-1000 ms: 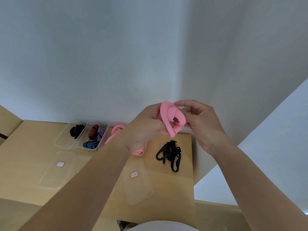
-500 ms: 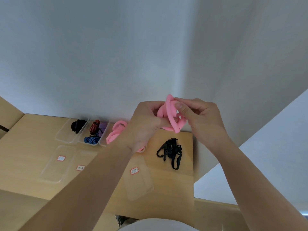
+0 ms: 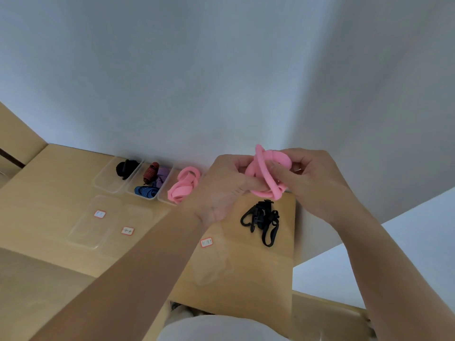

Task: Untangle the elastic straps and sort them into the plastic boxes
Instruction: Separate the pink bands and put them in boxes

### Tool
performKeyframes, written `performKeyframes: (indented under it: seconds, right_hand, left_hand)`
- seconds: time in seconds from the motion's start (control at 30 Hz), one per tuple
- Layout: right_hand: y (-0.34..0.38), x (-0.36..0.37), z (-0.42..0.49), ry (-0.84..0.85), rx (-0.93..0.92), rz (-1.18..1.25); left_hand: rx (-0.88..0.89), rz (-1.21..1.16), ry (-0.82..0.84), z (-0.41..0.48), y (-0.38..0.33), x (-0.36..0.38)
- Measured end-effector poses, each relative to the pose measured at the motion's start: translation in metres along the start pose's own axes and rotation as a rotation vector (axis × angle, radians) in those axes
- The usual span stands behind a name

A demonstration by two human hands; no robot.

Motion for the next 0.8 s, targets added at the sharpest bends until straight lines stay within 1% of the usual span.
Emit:
performKeyframes:
  seconds: [0.1, 0.17, 0.23, 0.27, 0.3, 0.37, 0.4, 0.43, 0.5, 0.63, 0.73, 0.8]
  right_hand:
    - [-0.001, 0.018, 0.005, -0.049, 0.014, -0.055]
    - [0.001, 0.035, 0.008, -0.129, 0.002, -0.128]
    - [0.005, 0.048, 0.010, -0.226, -0.037, -0.221]
    - [0.009, 0.057, 0.012, -0.263, -0.065, -0.276]
    - [0.013, 0.066, 0.015, -0.290, -0.094, -0.336]
    - [0.023, 0.085, 0.019, -0.317, -0.129, -0.422]
    - [0.025, 0.092, 0.021, -0.330, -0.121, -0.417]
    - [0.026, 0.098, 0.024, -0.347, -0.101, -0.382]
    - [0.024, 0.110, 0.029, -0.366, -0.041, -0.291]
    - [0.017, 0.147, 0.035, -0.328, 0.123, -0.118]
    - [0.015, 0.178, 0.042, -0.309, 0.220, -0.011]
    - [0.008, 0.198, 0.045, -0.298, 0.303, 0.013]
  left_hand:
    - [-0.120, -0.131, 0.110, -0.006, -0.002, -0.013]
    - [-0.190, -0.210, 0.193, -0.013, -0.010, -0.029]
    - [-0.203, -0.271, 0.214, -0.018, -0.018, -0.041]
    - [-0.192, -0.271, 0.181, -0.019, -0.021, -0.048]
    - [-0.167, -0.239, 0.111, -0.018, -0.021, -0.057]
    - [-0.088, -0.116, -0.129, -0.017, -0.018, -0.081]
    - [-0.045, -0.064, -0.245, -0.018, -0.015, -0.094]
    - [-0.017, -0.046, -0.307, -0.019, -0.014, -0.105]
    - [-0.014, -0.079, -0.321, -0.022, -0.011, -0.124]
    - [-0.079, -0.200, -0.333, -0.030, -0.006, -0.165]
    - [-0.138, -0.305, -0.296, -0.033, 0.002, -0.192]
    - [-0.178, -0.350, -0.274, -0.036, 0.011, -0.210]
Point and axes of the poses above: each hand's wrist, its own z-axis towards the middle knuckle, its own x-axis out of the palm, y = z × x, the point moved 5 cm from there along z, towards the middle knuckle, and after that the axes turned 6 degrees about -z, right-handed, at the moved point
